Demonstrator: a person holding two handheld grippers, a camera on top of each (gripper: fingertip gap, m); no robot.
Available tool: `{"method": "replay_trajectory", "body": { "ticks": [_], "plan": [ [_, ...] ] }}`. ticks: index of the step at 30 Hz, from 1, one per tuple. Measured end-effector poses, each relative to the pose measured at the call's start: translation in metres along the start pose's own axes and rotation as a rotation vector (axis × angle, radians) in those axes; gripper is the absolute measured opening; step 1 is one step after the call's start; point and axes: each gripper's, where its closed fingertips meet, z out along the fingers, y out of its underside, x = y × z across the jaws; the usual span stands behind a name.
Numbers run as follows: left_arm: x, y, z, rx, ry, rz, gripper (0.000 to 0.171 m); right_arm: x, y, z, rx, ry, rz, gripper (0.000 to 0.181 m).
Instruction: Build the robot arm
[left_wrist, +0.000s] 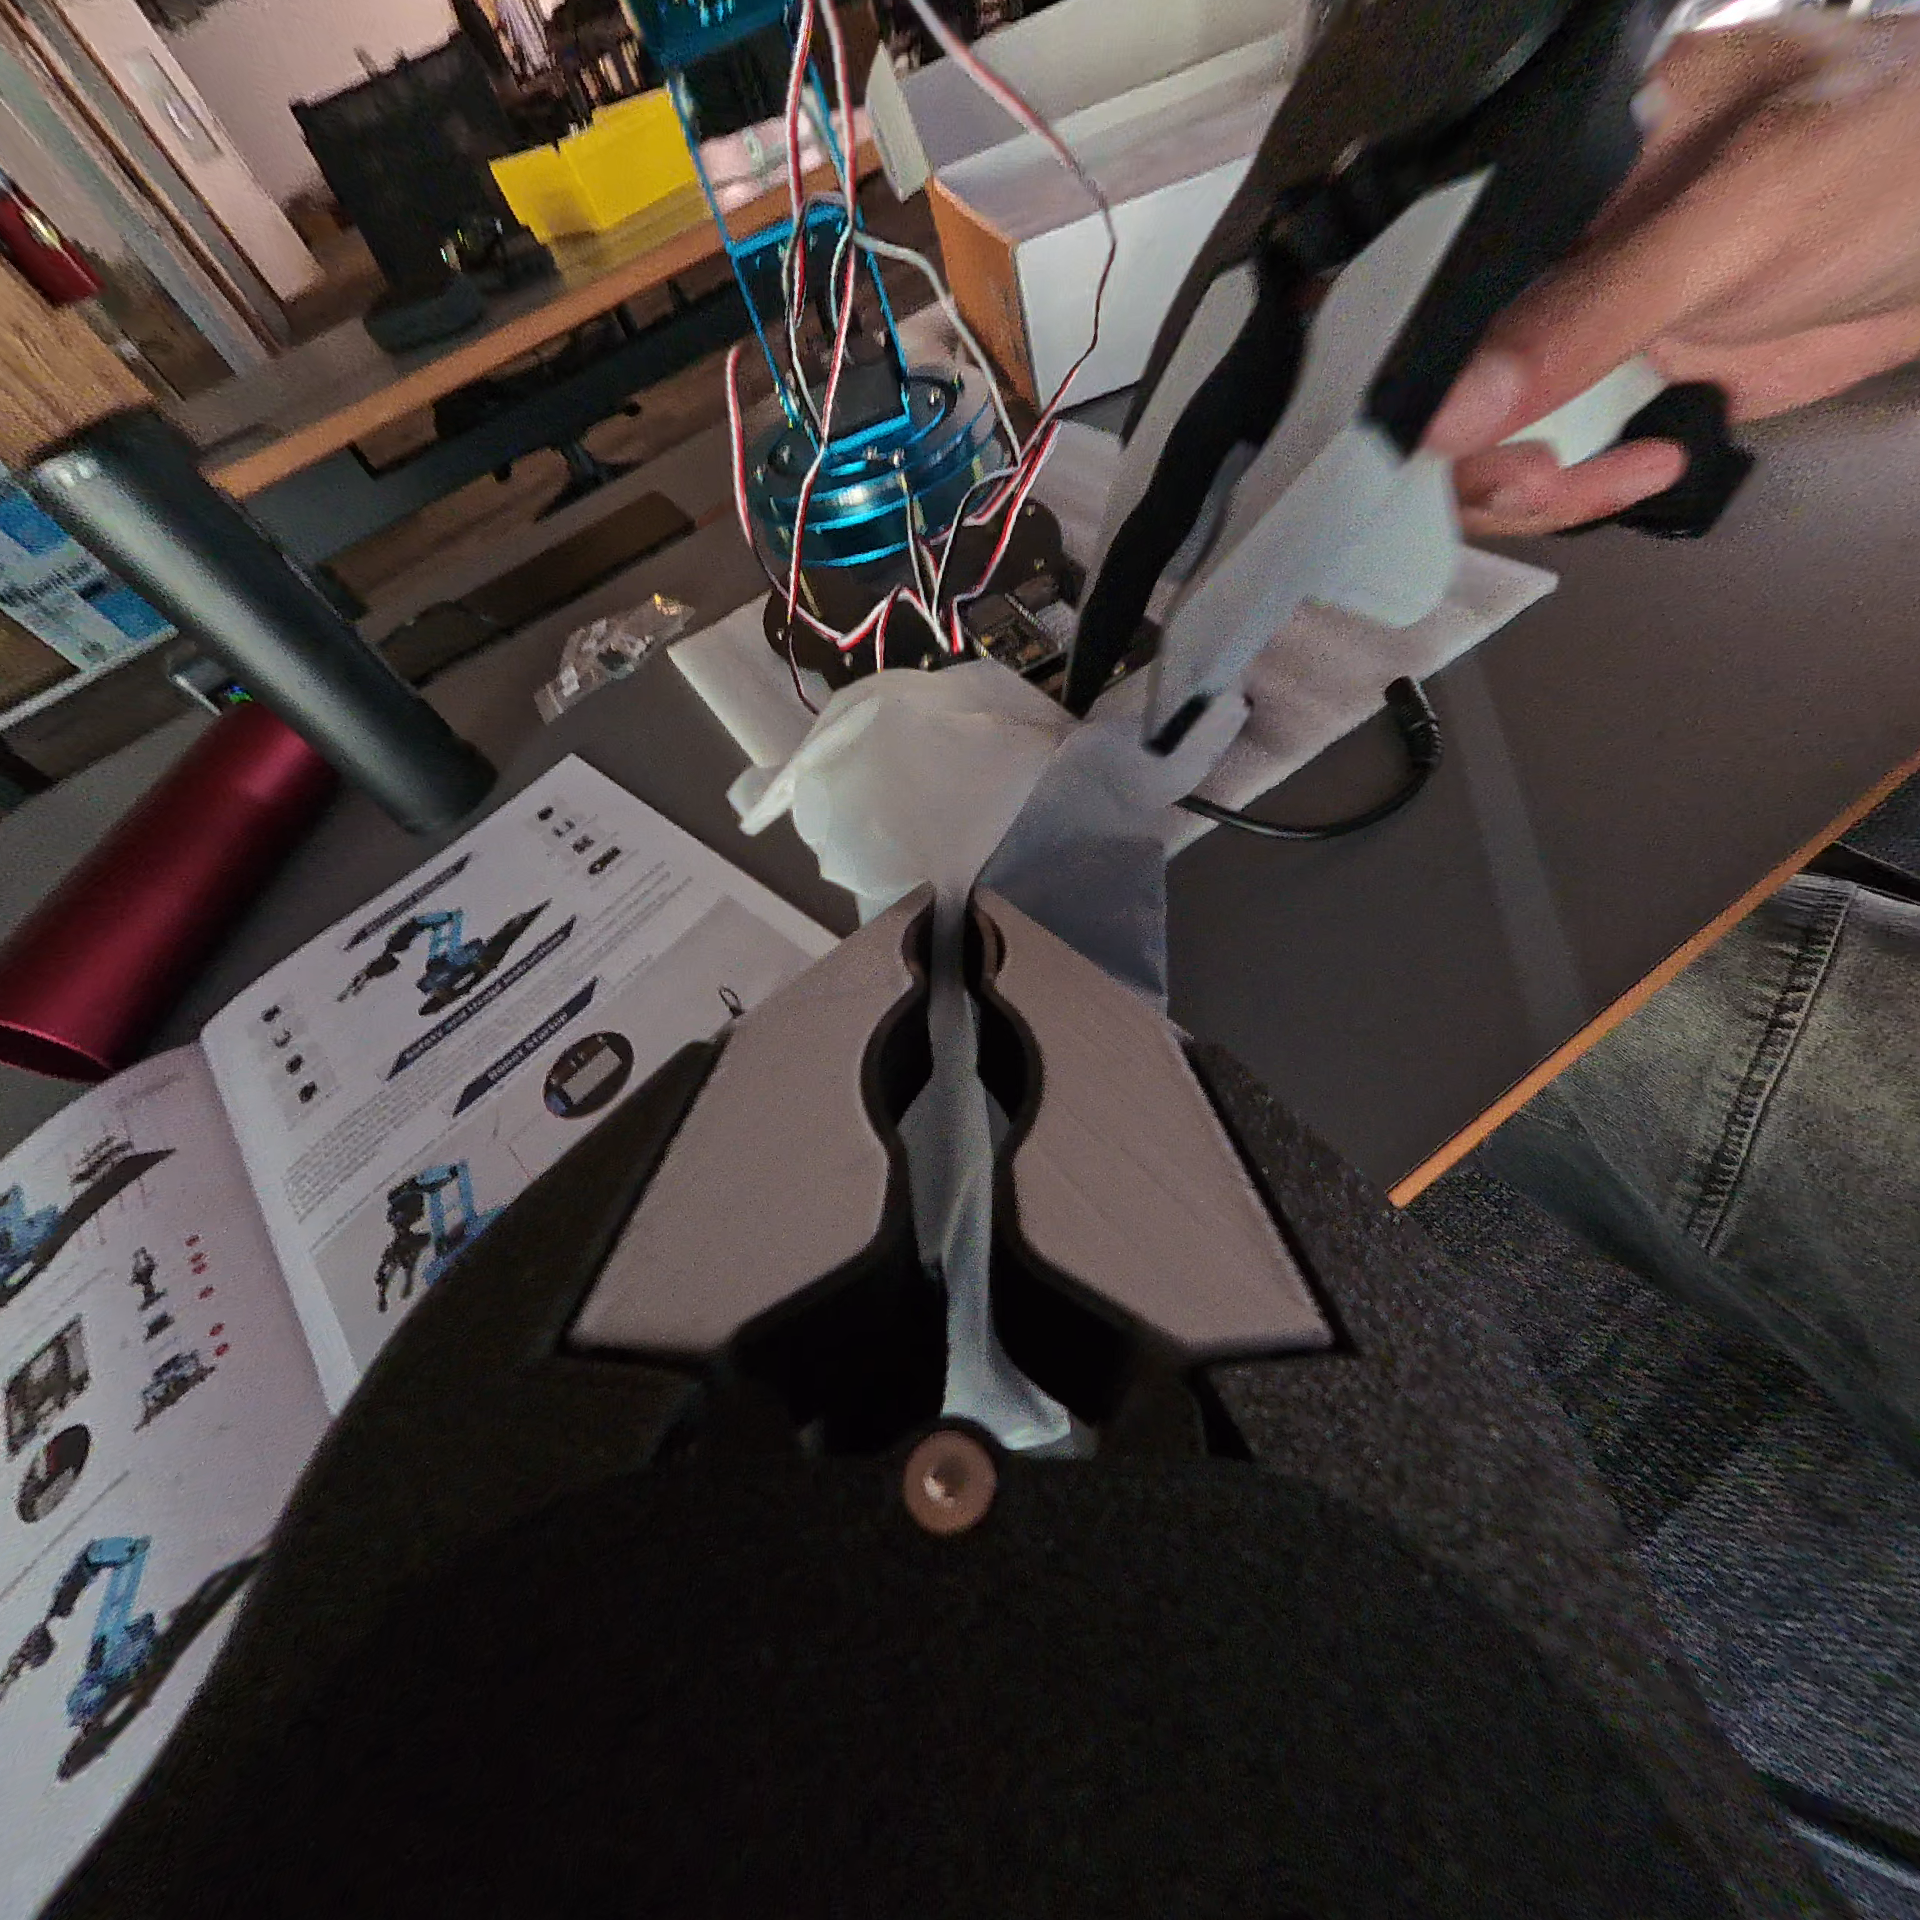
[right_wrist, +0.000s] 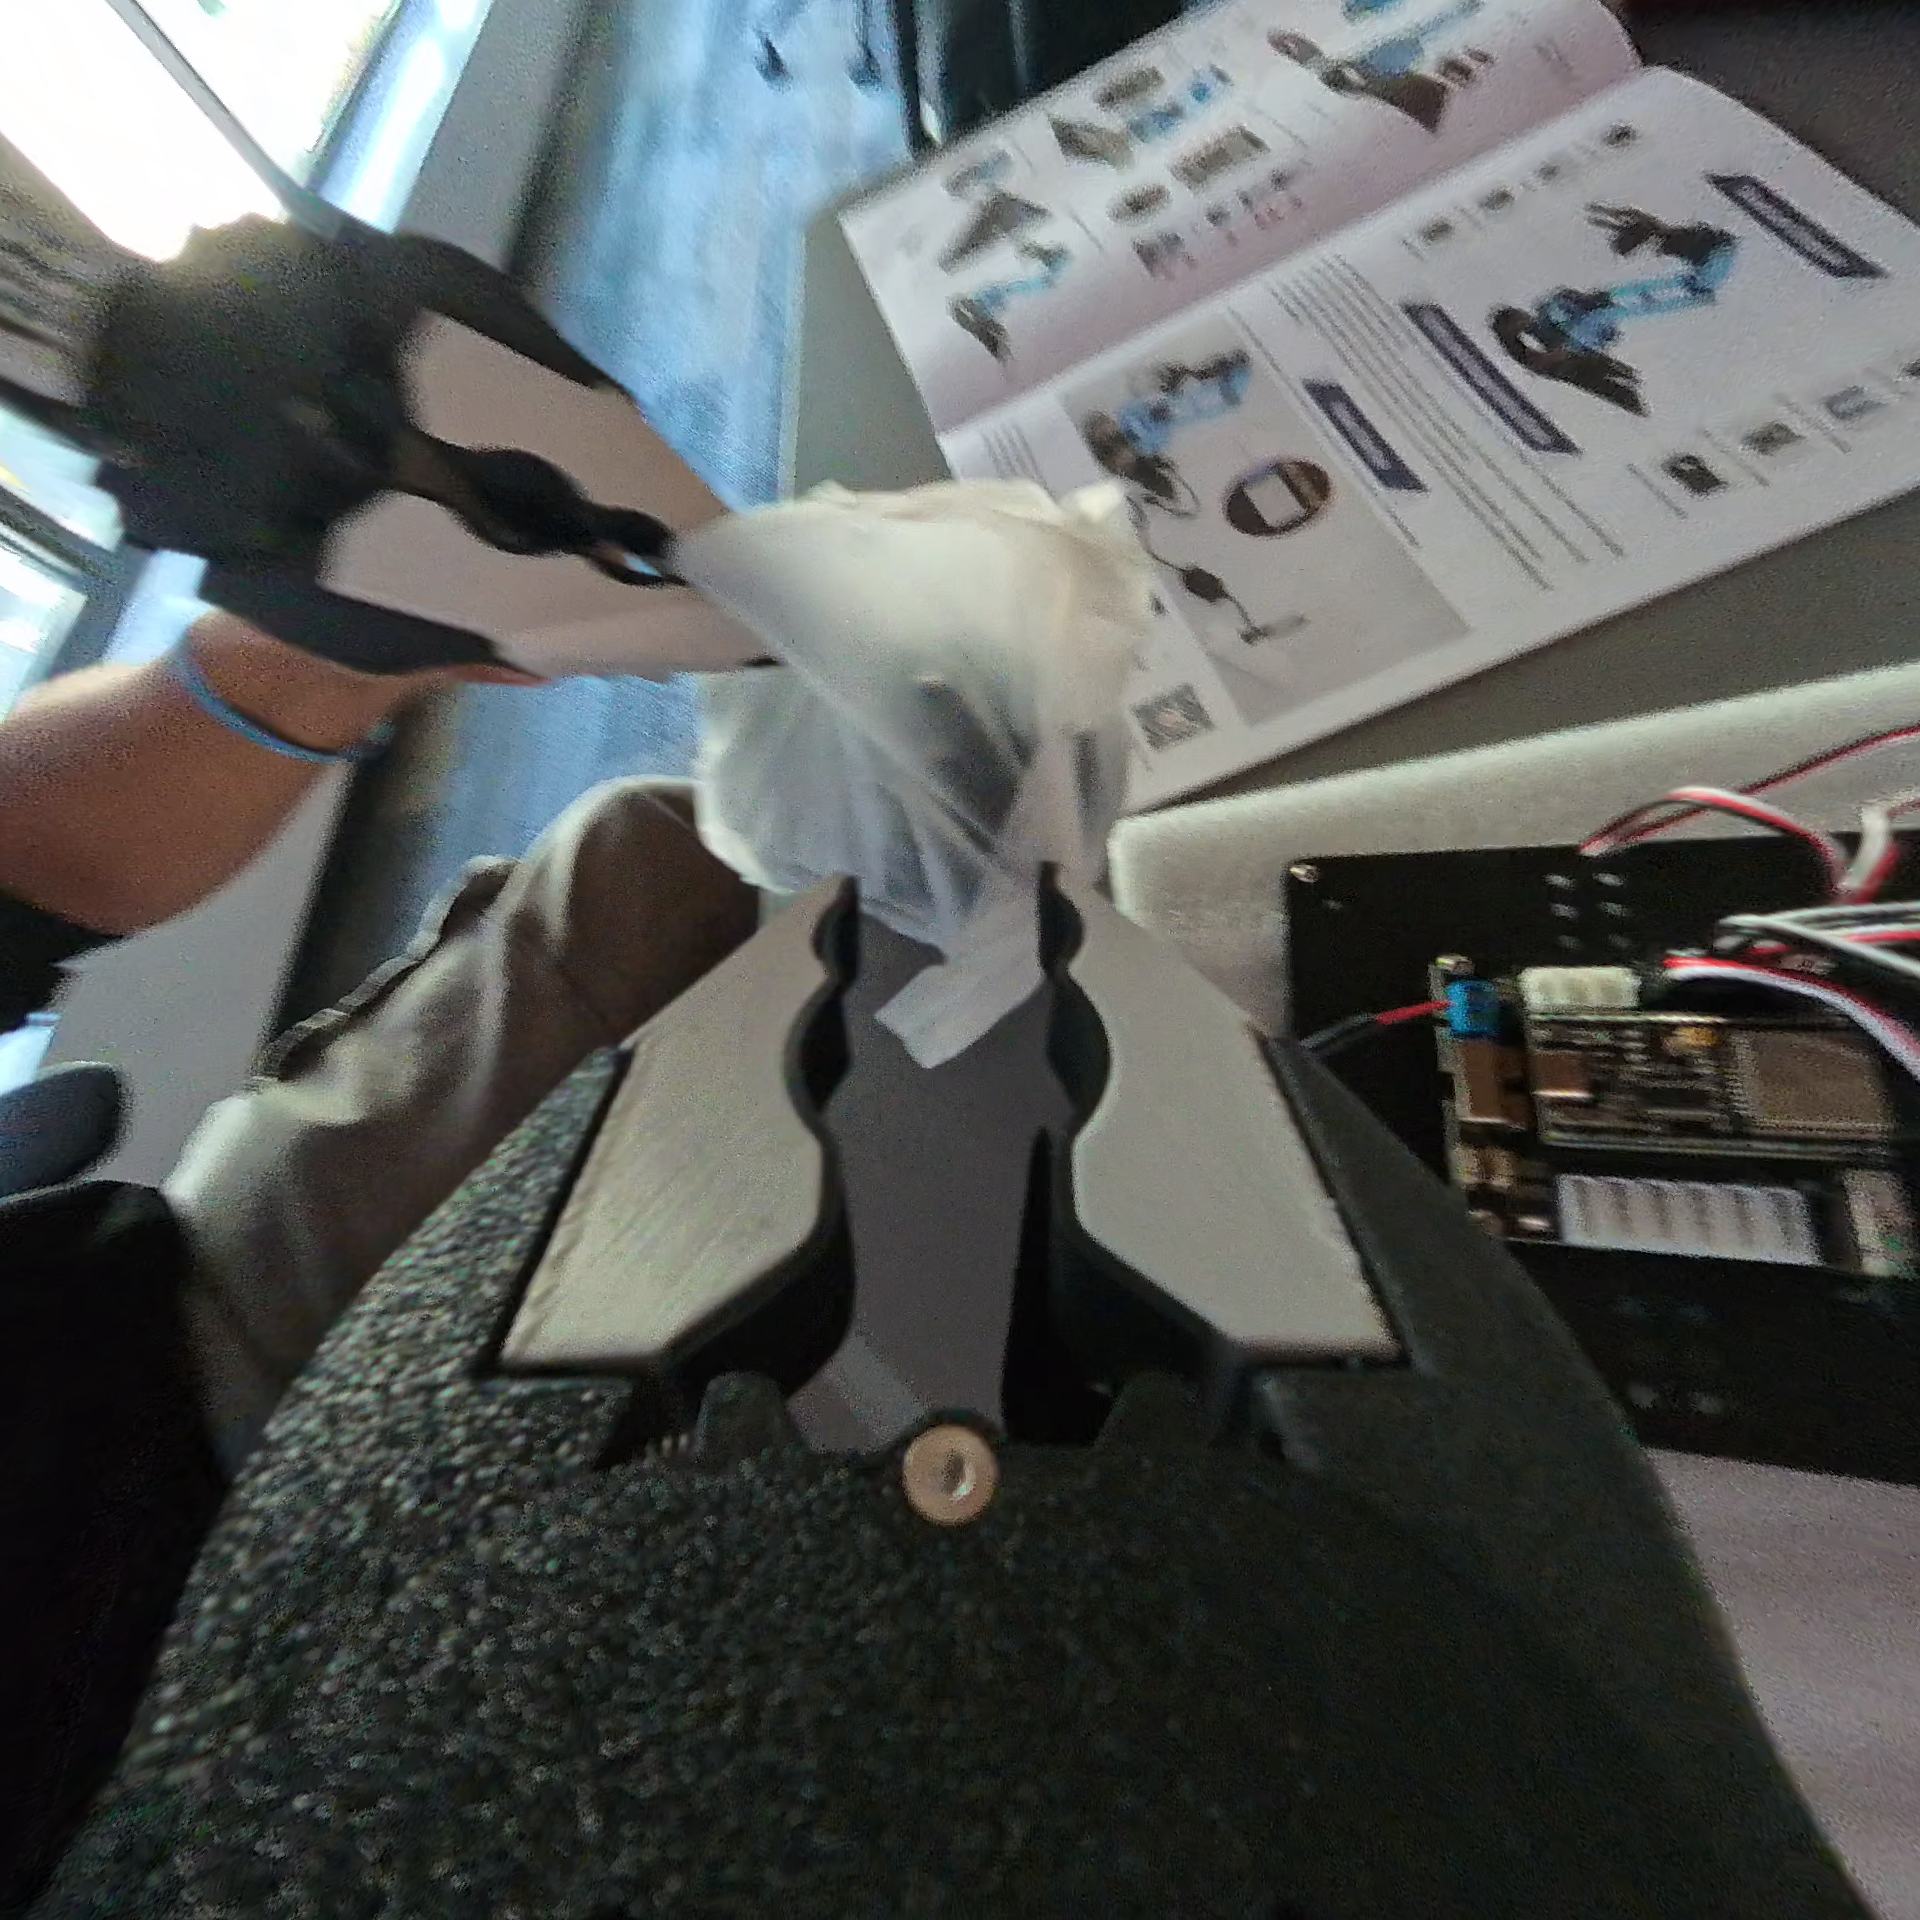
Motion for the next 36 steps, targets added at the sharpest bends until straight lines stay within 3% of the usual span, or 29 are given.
{"method": "replay_trajectory", "body": {
  "ticks": [2,6,8,11,13,16,19,22,26,36],
  "plan": [
    [0.004,-0.007,-0.003,0.036,0.0,0.028,0.0,0.007,0.0,0.002,-0.018,0.004,-0.008,0.024],
    [0.002,-0.023,-0.007,0.122,-0.009,0.067,0.0,0.009,-0.012,-0.003,0.018,-0.11,0.066,0.027],
    [0.0,-0.032,-0.006,0.193,-0.001,0.04,0.0,0.027,-0.026,-0.011,0.068,-0.038,0.042,0.058],
    [0.002,-0.039,-0.001,0.277,0.022,0.012,0.0,0.009,-0.028,-0.015,0.022,-0.216,0.045,0.033],
    [0.003,-0.037,0.005,0.285,0.012,0.035,0.0,0.01,-0.02,-0.017,-0.04,-0.231,-0.014,0.016],
    [-0.002,-0.03,0.01,0.305,0.019,0.004,0.0,0.003,-0.037,-0.036,0.04,-0.353,0.021,0.005],
    [0.001,-0.022,0.025,0.306,0.048,-0.049,0.0,0.004,-0.047,-0.043,0.061,-0.308,-0.066,0.002],
    [-0.002,-0.006,0.035,0.225,0.025,-0.143,0.001,0.018,-0.042,-0.034,-0.006,-0.127,-0.158,0.003],
    [-0.019,-0.01,0.015,0.259,0.004,-0.31,0.025,0.017,-0.052,-0.027,0.025,0.03,-0.277,0.004],
    [-0.029,-0.022,0.01,0.249,-0.022,-0.296,0.023,-0.007,-0.05,-0.016,-0.02,0.027,-0.322,0.009]
  ]
}}
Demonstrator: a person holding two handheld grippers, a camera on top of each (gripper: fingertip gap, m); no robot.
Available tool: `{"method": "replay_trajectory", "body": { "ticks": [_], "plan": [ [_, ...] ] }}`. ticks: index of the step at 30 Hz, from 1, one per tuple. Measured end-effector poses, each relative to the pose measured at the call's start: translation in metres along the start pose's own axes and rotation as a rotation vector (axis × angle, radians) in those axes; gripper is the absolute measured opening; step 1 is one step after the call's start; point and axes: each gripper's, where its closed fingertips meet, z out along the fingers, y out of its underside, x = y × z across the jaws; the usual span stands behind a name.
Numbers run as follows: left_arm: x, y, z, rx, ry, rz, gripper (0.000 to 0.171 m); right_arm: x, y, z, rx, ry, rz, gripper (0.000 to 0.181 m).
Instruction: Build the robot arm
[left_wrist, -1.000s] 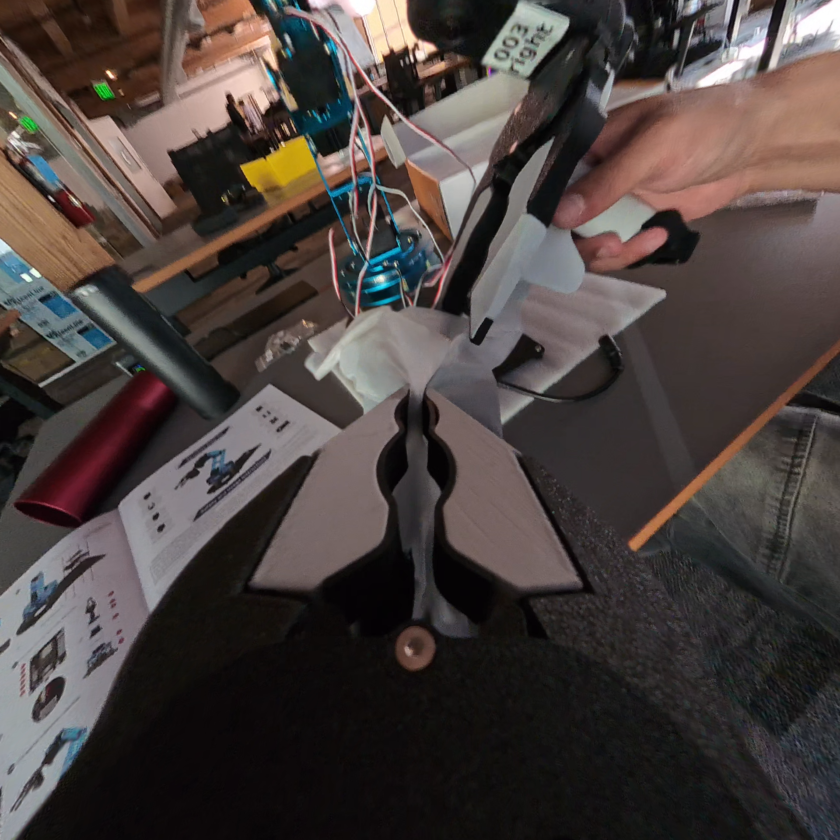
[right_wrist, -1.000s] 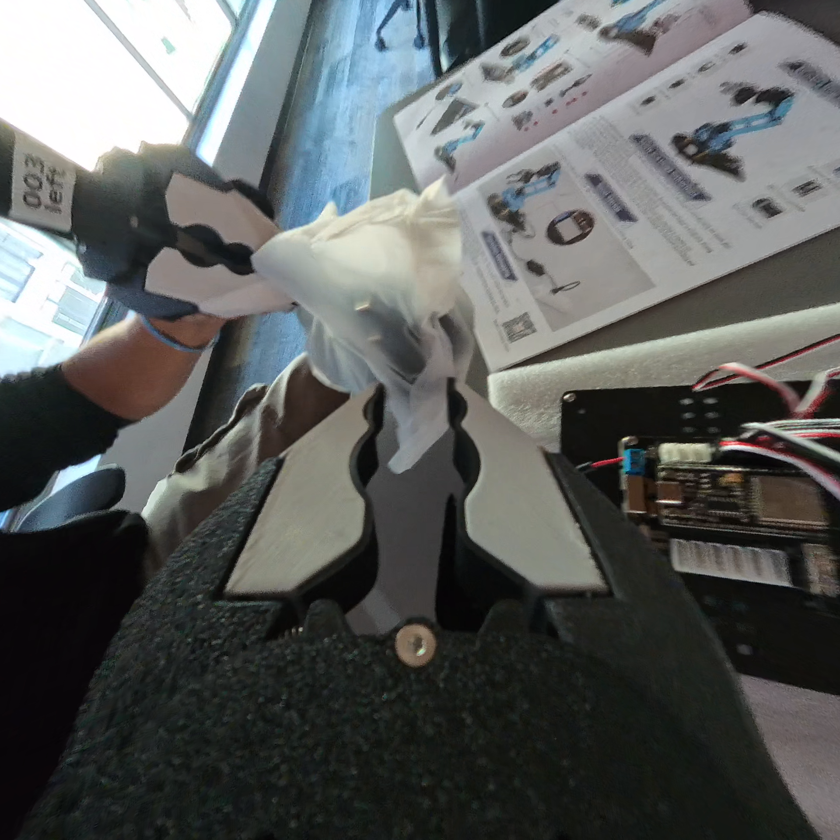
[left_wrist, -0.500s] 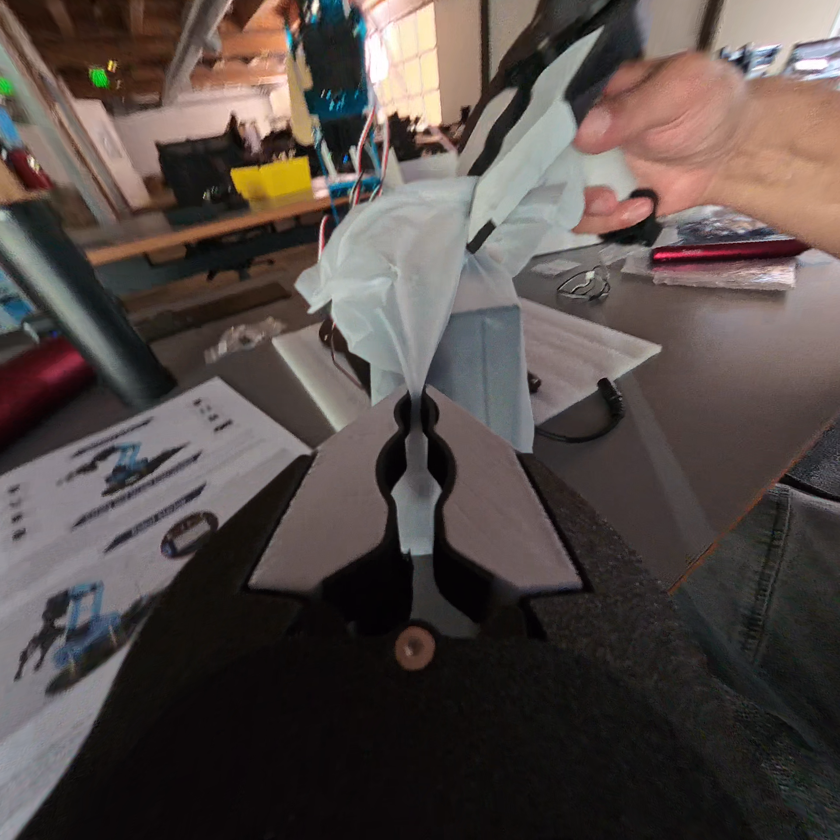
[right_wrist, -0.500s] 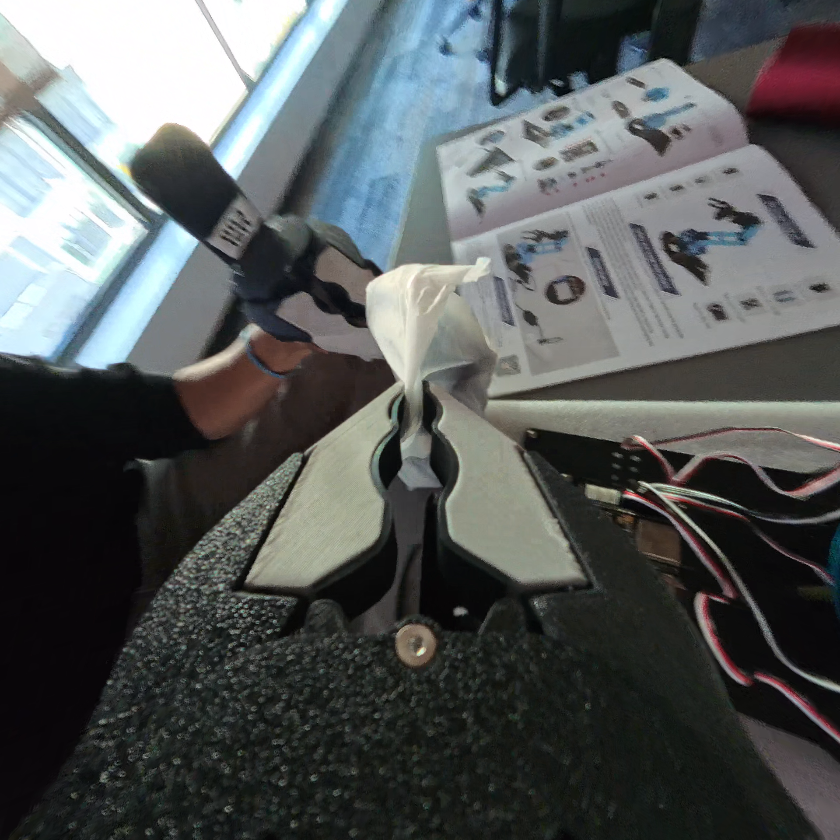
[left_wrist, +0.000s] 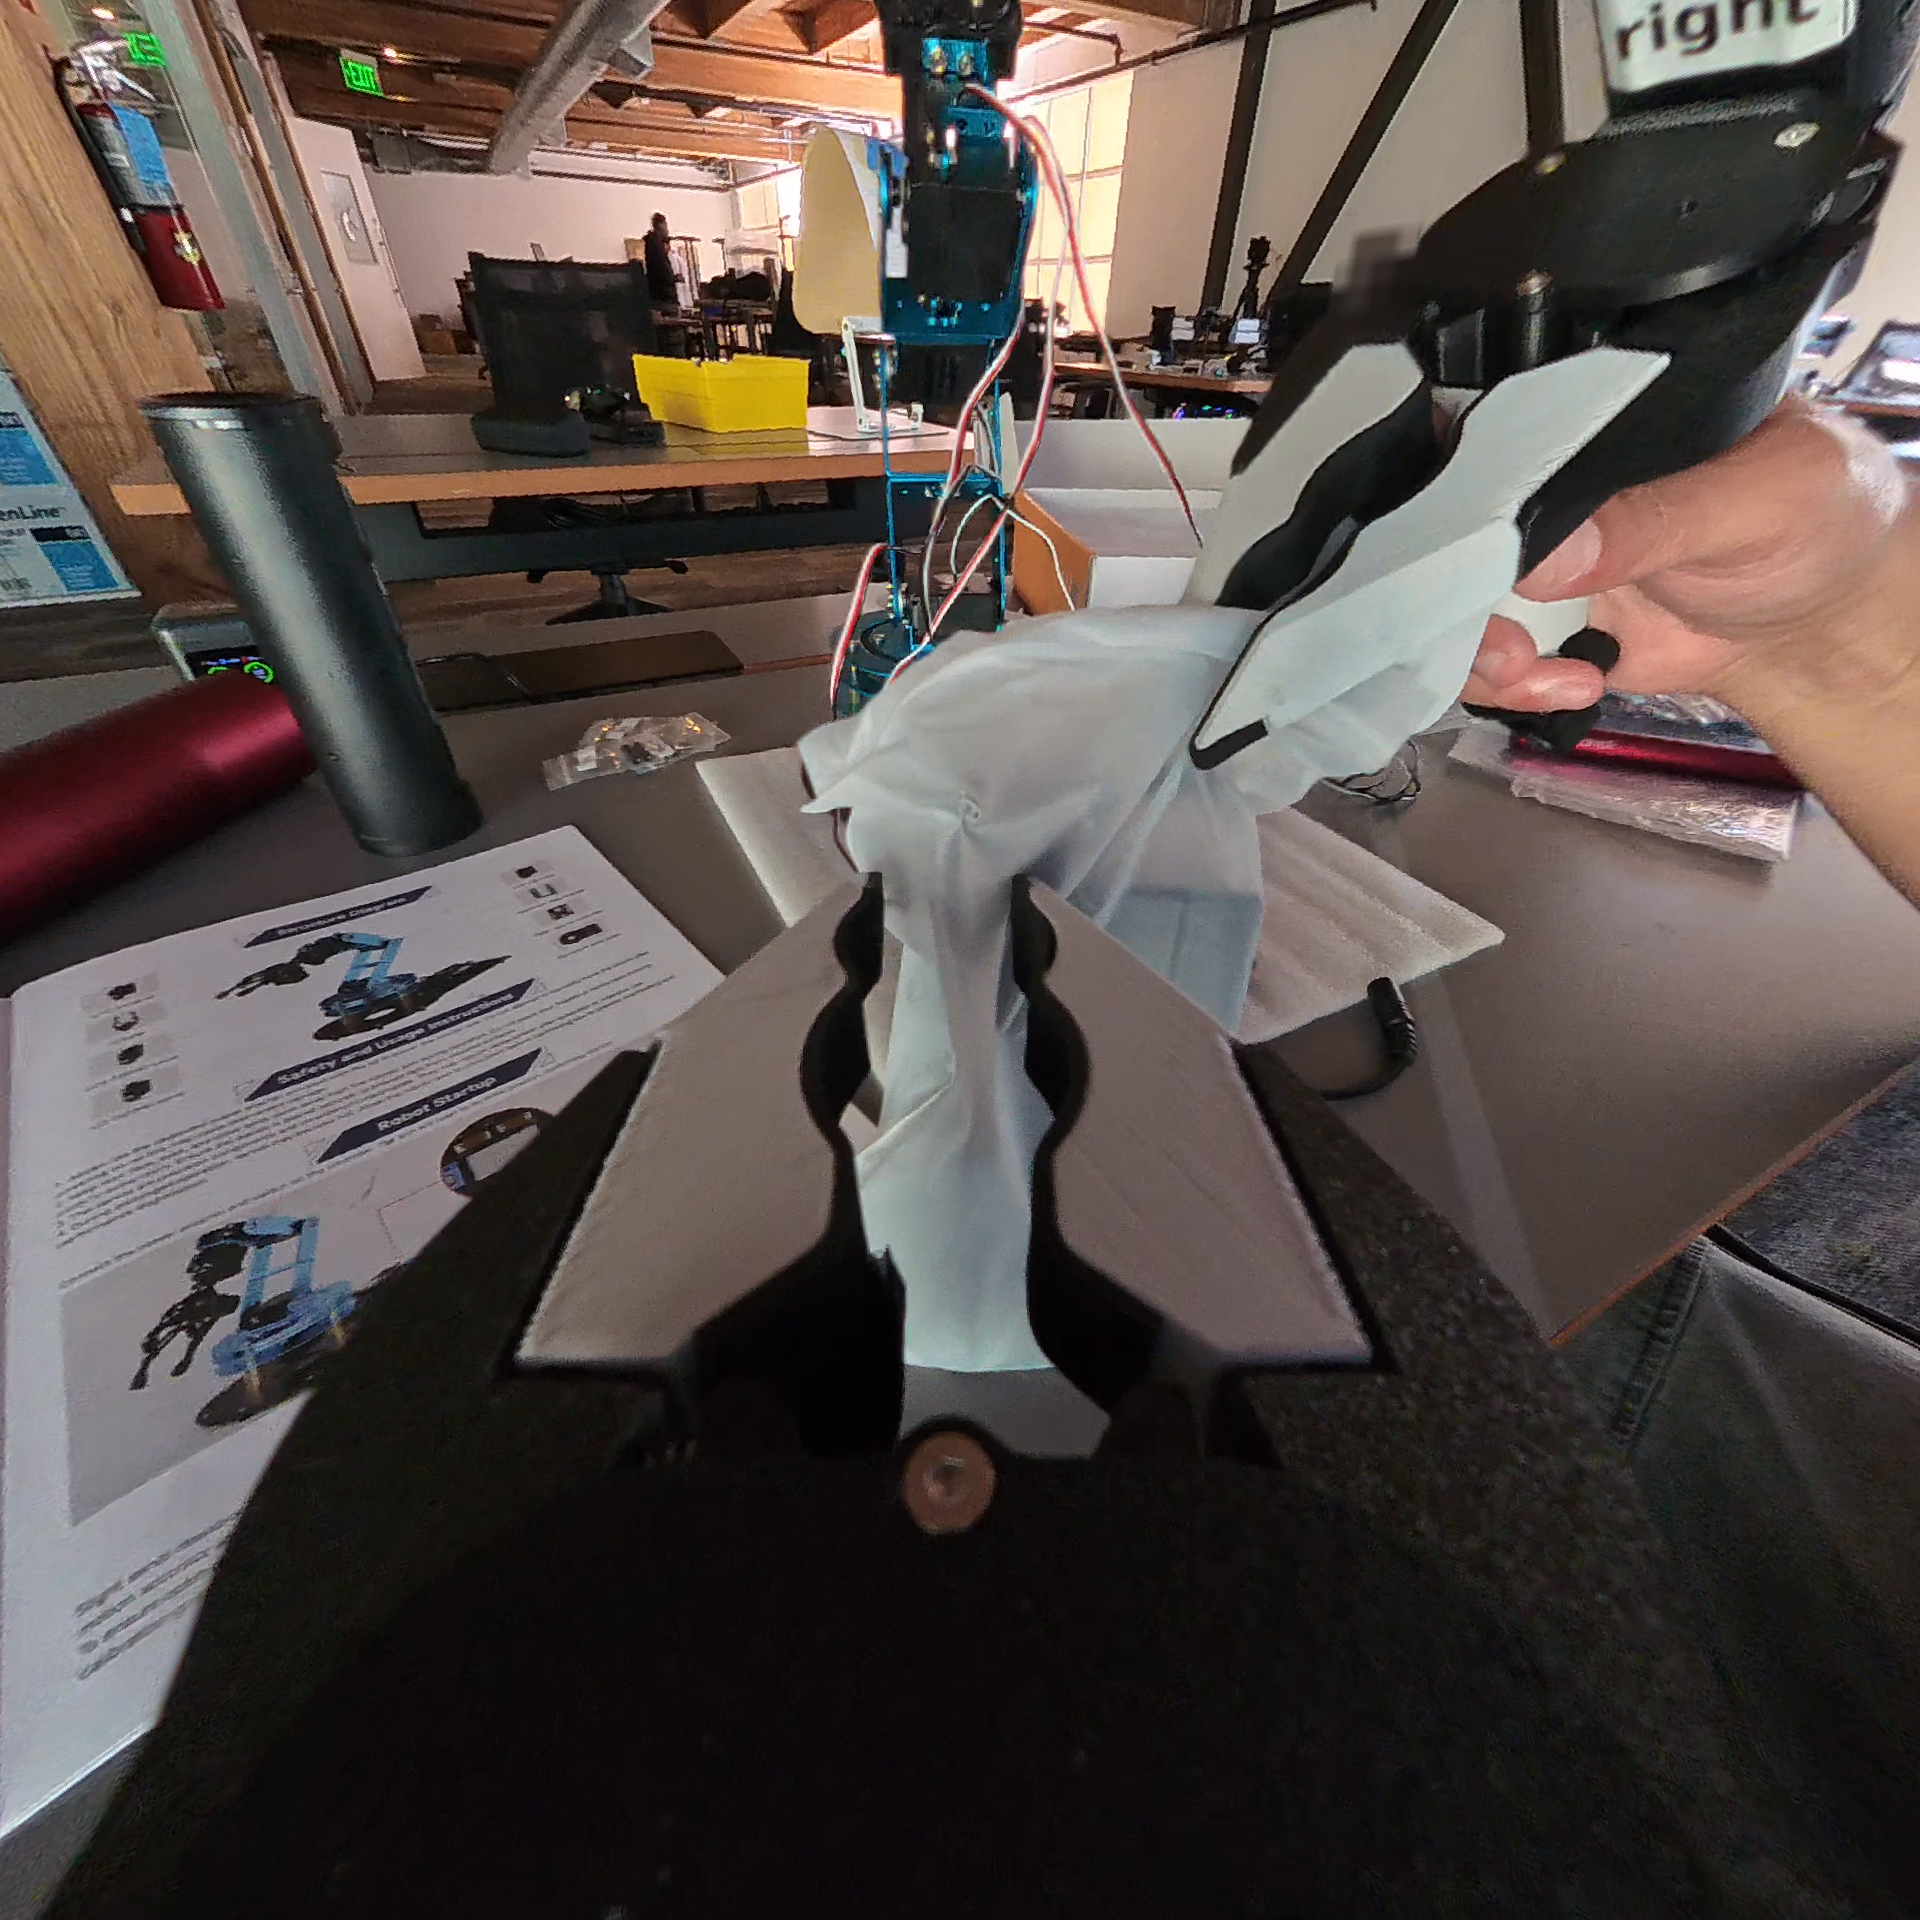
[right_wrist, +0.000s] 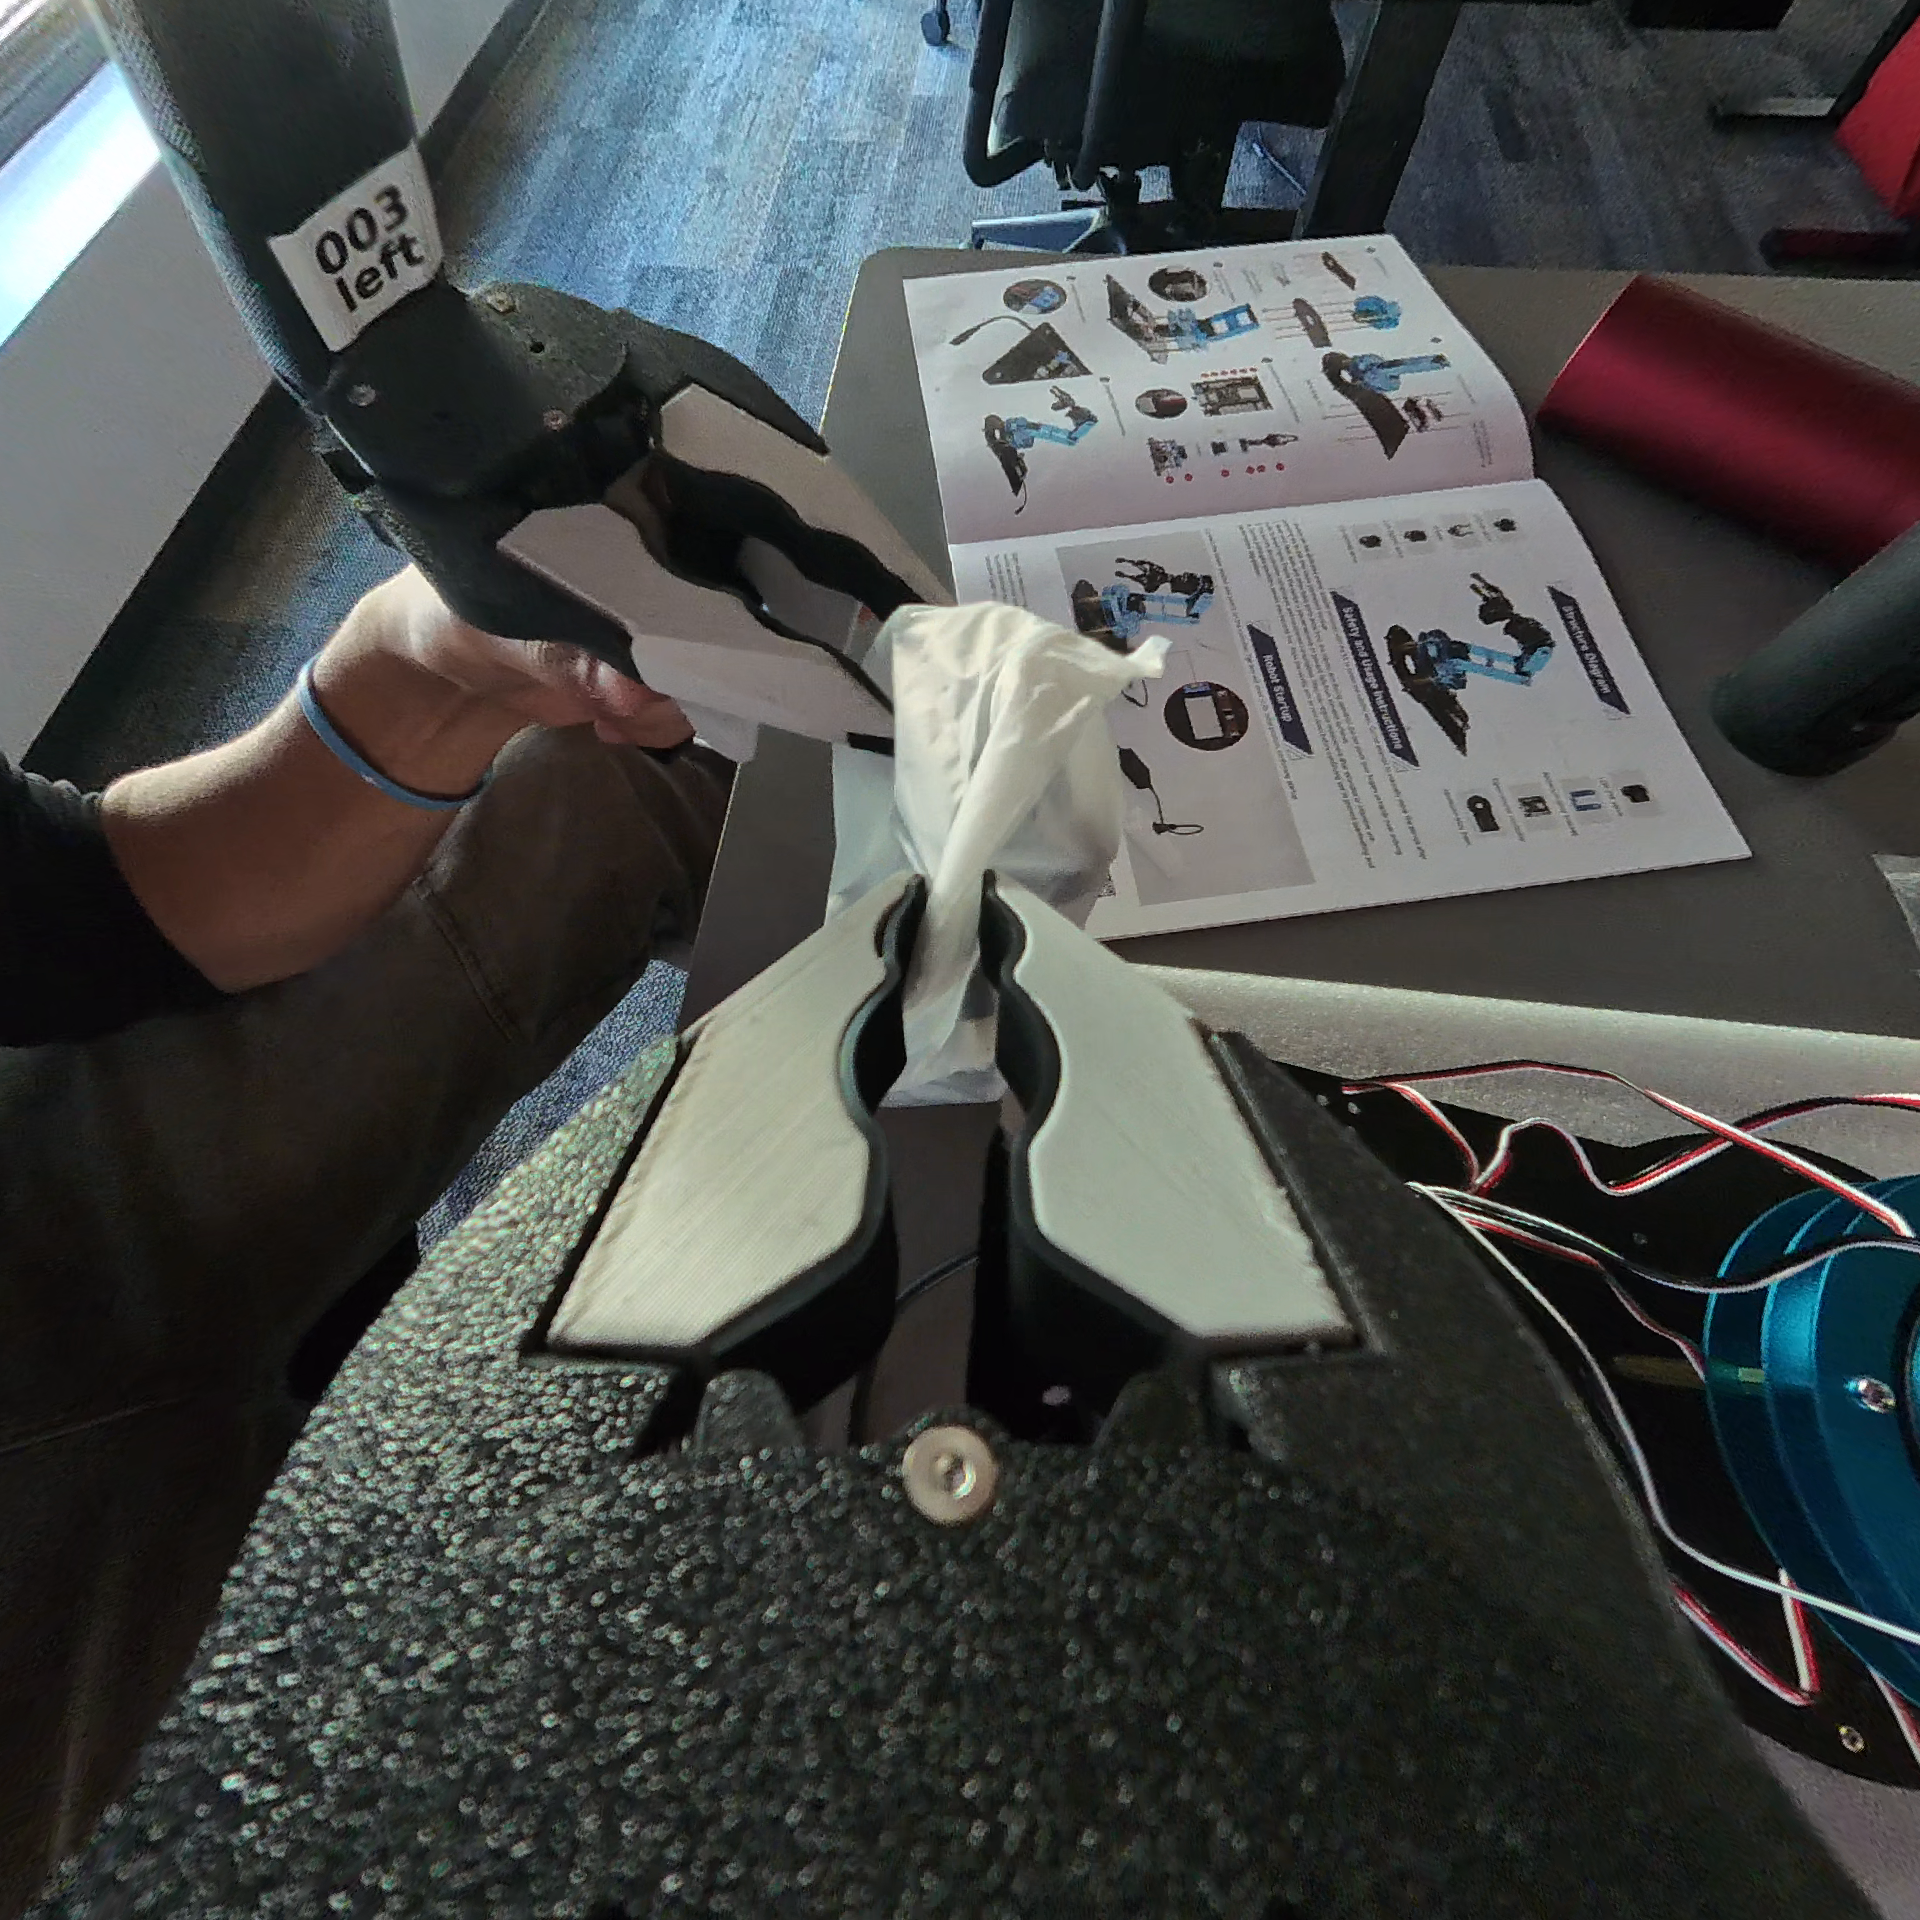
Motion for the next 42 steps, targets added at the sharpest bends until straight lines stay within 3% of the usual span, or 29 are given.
{"method": "replay_trajectory", "body": {
  "ticks": [2,4,9,12,15,17,21,25,29,31,33,35,39,42],
  "plan": [
    [0.001,0.0,-0.001,0.005,0.011,-0.003,0.021,-0.001,-0.001,-0.001,-0.01,0.002,0.003,0.01],
    [0.007,0.0,-0.001,0.012,0.044,0.001,0.002,-0.002,-0.002,-0.001,-0.02,0.013,0.004,0.01],
    [0.013,-0.002,-0.001,0.038,0.007,0.112,0.0,-0.003,0.001,-0.003,-0.035,0.023,-0.026,0.02],
    [0.021,-0.004,-0.002,0.066,0.045,0.118,0.0,-0.004,0.004,-0.014,0.028,-0.131,0.083,0.032],
    [0.023,-0.005,-0.001,0.08,0.045,0.131,0.0,0.0,-0.007,-0.033,0.163,-0.371,0.299,0.032],
    [0.026,-0.006,-0.001,0.087,0.051,0.128,0.0,0.012,-0.001,-0.034,0.145,-0.457,0.433,0.039],
    [0.024,-0.007,0.002,0.083,0.037,0.129,0.0,0.007,0.006,-0.036,0.13,-0.543,0.42,0.007],
    [0.024,-0.01,0.007,0.092,0.032,0.11,0.0,-0.001,0.016,-0.025,0.019,-0.443,0.323,0.0],
    [0.015,-0.008,0.009,0.085,-0.002,0.092,0.0,-0.003,-0.027,-0.053,0.199,-0.416,0.323,0.0],
    [0.011,-0.007,0.007,0.088,0.006,0.062,0.0,0.016,-0.034,-0.065,0.24,-0.261,0.299,0.0],
    [0.008,-0.007,0.005,0.089,0.003,0.044,0.0,0.033,-0.007,-0.059,0.116,-0.035,0.158,0.003],
    [0.007,-0.006,0.004,0.089,0.0,0.048,0.0,0.026,0.021,-0.044,0.013,-0.005,0.136,0.047],
    [0.014,-0.008,0.002,0.096,0.024,0.059,0.0,0.022,0.031,-0.024,0.069,-0.027,0.17,0.036],
    [0.017,-0.01,0.001,0.098,0.026,0.074,0.0,0.03,0.025,-0.018,0.088,0.001,0.129,0.001]
  ]
}}
